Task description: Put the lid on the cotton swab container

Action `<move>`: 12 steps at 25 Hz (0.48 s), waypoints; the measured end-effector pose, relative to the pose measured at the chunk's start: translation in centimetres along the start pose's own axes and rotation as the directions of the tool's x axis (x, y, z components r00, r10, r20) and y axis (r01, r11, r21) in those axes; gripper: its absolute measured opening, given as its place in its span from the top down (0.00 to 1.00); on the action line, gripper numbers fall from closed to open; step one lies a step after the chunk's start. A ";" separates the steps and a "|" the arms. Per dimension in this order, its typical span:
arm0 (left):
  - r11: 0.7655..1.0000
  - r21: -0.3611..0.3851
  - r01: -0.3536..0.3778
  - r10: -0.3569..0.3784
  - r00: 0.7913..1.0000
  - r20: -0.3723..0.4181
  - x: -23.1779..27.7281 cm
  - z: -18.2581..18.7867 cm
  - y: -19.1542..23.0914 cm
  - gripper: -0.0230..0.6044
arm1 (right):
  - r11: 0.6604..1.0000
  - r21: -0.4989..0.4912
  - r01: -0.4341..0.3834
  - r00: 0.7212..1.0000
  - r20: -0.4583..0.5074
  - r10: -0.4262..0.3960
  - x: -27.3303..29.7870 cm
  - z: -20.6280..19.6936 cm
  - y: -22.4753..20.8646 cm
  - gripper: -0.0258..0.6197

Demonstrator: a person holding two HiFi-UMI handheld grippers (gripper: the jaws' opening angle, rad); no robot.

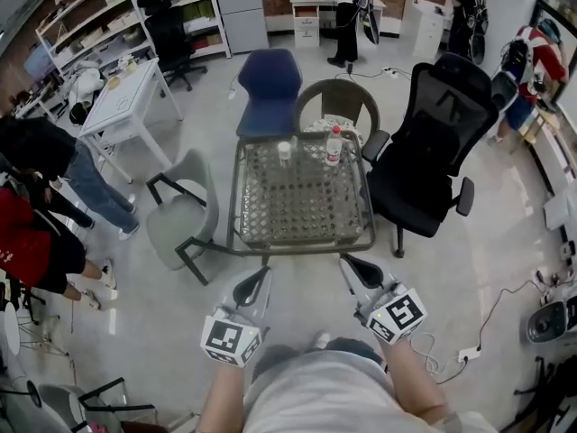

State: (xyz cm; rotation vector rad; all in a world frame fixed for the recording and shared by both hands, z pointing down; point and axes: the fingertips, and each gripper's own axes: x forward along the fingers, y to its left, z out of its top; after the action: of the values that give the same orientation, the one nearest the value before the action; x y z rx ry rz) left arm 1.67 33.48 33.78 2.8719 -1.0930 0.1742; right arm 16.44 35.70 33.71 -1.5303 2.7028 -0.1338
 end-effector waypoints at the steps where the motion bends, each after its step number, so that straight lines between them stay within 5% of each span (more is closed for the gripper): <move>1: 1.000 0.003 0.007 -0.007 1.000 -0.005 0.5 -0.1 -0.5 0.95 | 1.000 0.011 0.008 1.000 -0.001 -0.008 -0.3 -0.2 -0.7 0.94; 6: 0.999 0.014 0.033 -0.032 0.999 -0.038 2.4 -1.1 -1.5 0.95 | 0.997 0.060 0.057 0.998 -0.012 -0.056 -0.8 -1.2 -3.6 0.94; 12: 0.999 -0.021 0.028 -0.029 0.998 -0.049 4.7 -2.4 2.0 0.95 | 0.995 0.068 0.076 0.996 -0.044 -0.073 2.1 -2.4 -5.1 0.94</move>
State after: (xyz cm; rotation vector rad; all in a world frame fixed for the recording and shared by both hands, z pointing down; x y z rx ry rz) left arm 3.65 29.13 36.82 2.8479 -1.0391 0.2296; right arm 19.56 31.48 36.64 -1.6264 2.6424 -0.2626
